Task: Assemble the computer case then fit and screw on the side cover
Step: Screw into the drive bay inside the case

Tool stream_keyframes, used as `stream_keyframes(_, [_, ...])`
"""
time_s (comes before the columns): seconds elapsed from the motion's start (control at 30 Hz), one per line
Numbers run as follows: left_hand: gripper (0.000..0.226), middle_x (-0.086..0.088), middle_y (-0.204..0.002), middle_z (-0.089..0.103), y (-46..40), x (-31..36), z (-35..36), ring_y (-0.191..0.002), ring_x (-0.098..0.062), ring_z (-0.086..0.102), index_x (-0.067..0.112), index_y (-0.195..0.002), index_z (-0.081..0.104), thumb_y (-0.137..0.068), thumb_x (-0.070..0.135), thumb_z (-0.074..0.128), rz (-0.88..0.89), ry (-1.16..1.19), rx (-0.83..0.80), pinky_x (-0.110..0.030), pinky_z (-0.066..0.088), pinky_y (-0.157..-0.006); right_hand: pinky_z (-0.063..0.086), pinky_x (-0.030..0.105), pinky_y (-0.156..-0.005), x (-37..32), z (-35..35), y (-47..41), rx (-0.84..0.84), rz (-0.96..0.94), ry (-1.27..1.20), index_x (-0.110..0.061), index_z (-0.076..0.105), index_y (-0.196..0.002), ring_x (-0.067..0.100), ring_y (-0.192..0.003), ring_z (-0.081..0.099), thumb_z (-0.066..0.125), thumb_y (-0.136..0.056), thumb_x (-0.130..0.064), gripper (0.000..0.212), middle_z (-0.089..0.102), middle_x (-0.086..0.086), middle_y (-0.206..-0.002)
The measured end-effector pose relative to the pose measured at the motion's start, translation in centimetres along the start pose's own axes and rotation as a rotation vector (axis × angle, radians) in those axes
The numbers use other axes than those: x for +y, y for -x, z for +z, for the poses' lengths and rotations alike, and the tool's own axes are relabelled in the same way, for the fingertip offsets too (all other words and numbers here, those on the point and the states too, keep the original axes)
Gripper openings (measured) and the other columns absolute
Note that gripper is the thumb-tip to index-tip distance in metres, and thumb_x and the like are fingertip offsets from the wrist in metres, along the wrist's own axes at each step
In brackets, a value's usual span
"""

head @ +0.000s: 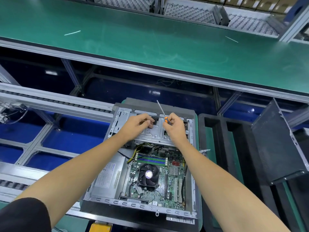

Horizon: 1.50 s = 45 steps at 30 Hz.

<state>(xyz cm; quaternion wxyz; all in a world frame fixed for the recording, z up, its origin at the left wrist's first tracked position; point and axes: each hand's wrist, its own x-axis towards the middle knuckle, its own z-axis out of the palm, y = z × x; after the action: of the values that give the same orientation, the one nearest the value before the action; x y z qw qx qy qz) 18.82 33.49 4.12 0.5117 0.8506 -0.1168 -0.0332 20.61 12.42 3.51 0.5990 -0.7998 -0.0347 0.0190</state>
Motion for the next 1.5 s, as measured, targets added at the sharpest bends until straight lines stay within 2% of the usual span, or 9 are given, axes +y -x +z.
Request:
stream_keyframes(0.1, [0.018,0.009,-0.094,0.077,0.1,0.3,0.0,-0.078,0.004,0.067,0.022,-0.112,0.068,-0.102,0.018,0.054,-0.021,0.052,0.03,-0.011,0.047,-0.066,0.032,0.02,-0.047,-0.2,-0.1,0.1,-0.005,0.006,-0.017,-0.021,0.044,-0.072,0.006,-0.052,0.033,0.063,-0.09,-0.005,0.031,0.044,-0.012,-0.057])
stream_keyframes(0.33, [0.016,0.021,-0.108,0.064,1.3,1.0,0.8,-0.118,-0.004,0.049,0.032,-0.104,0.069,-0.096,0.023,0.058,0.079,-0.189,0.235,-0.031,0.038,-0.099,0.029,0.022,-0.043,-1.1,-0.5,-0.1,-0.044,0.043,-0.032,-0.015,0.044,-0.074,0.01,-0.047,0.028,0.061,-0.088,-0.002,0.026,0.04,-0.004,-0.056])
stream_keyframes(0.43, [0.013,0.017,-0.104,0.058,2.6,2.3,2.2,-0.108,-0.015,0.043,0.032,-0.101,0.062,-0.092,0.031,0.052,0.114,-0.317,0.408,-0.034,0.03,-0.092,0.031,0.018,-0.048,-1.4,-1.2,-0.2,-0.108,0.006,0.052,-0.016,0.044,-0.071,0.007,-0.049,0.03,0.063,-0.088,-0.001,0.029,0.041,-0.011,-0.053])
stream_keyframes(0.57, [0.022,0.01,-0.105,0.036,5.0,4.8,5.6,-0.102,0.0,0.036,0.017,-0.101,0.041,-0.087,0.022,0.058,-0.072,0.034,0.767,-0.012,0.03,-0.09,0.03,0.024,-0.054,-1.3,-2.7,-0.4,-0.174,0.001,0.163,-0.005,0.044,-0.071,0.011,-0.054,0.03,0.067,-0.087,-0.001,0.028,0.038,-0.009,-0.055])
stream_keyframes(0.67, [0.031,0.004,-0.104,0.028,6.4,5.9,7.6,-0.094,-0.01,0.037,0.018,-0.1,0.03,-0.091,0.011,0.06,-0.356,0.374,0.885,-0.02,0.036,-0.088,0.03,0.023,-0.049,-1.4,-3.9,-0.8,-0.178,0.02,0.197,-0.006,0.044,-0.071,0.01,-0.049,0.033,0.067,-0.085,0.001,0.027,0.041,-0.004,-0.056])
stream_keyframes(0.87, [0.03,-0.01,-0.103,0.038,7.2,5.5,11.1,-0.089,-0.025,0.043,0.011,-0.1,0.038,-0.088,0.009,0.066,-0.748,0.515,0.574,-0.039,0.038,-0.079,0.031,0.029,-0.051,-1.4,-4.9,-1.0,-0.208,0.064,0.206,0.002,0.045,-0.077,0.018,-0.055,0.033,0.067,-0.084,-0.003,0.024,0.049,0.009,-0.061])
stream_keyframes(1.03, [0.076,-0.013,-0.125,0.056,6.8,5.0,12.8,-0.121,-0.025,0.057,-0.002,-0.148,0.021,-0.094,0.024,0.068,-0.823,0.645,0.034,-0.045,0.04,-0.114,0.03,0.022,-0.043,-1.3,-5.0,-0.8,-0.197,0.083,0.214,0.001,0.051,-0.075,0.012,-0.042,0.029,0.07,-0.082,-0.002,0.02,0.047,0.0,-0.052])
stream_keyframes(1.17, [0.104,-0.02,-0.141,0.051,6.1,4.5,12.3,-0.108,-0.016,0.069,-0.001,-0.157,-0.001,-0.091,0.023,0.076,-0.712,0.802,0.004,-0.042,0.041,-0.115,0.031,0.022,-0.044,-1.2,-5.1,-1.2,-0.189,0.082,0.216,-0.006,0.057,-0.071,0.011,-0.042,0.033,0.071,-0.079,-0.003,0.016,0.051,-0.006,-0.049])
stream_keyframes(1.5, [0.066,-0.027,-0.121,0.058,5.8,2.0,12.2,-0.105,-0.026,0.073,-0.013,-0.138,0.026,-0.091,0.004,0.069,-0.683,0.925,0.066,-0.043,0.051,-0.106,0.032,0.021,-0.051,0.1,-5.3,-2.3,-0.094,0.014,0.218,-0.017,0.052,-0.064,0.008,-0.052,0.034,0.074,-0.077,-0.006,0.028,0.05,-0.009,-0.054])
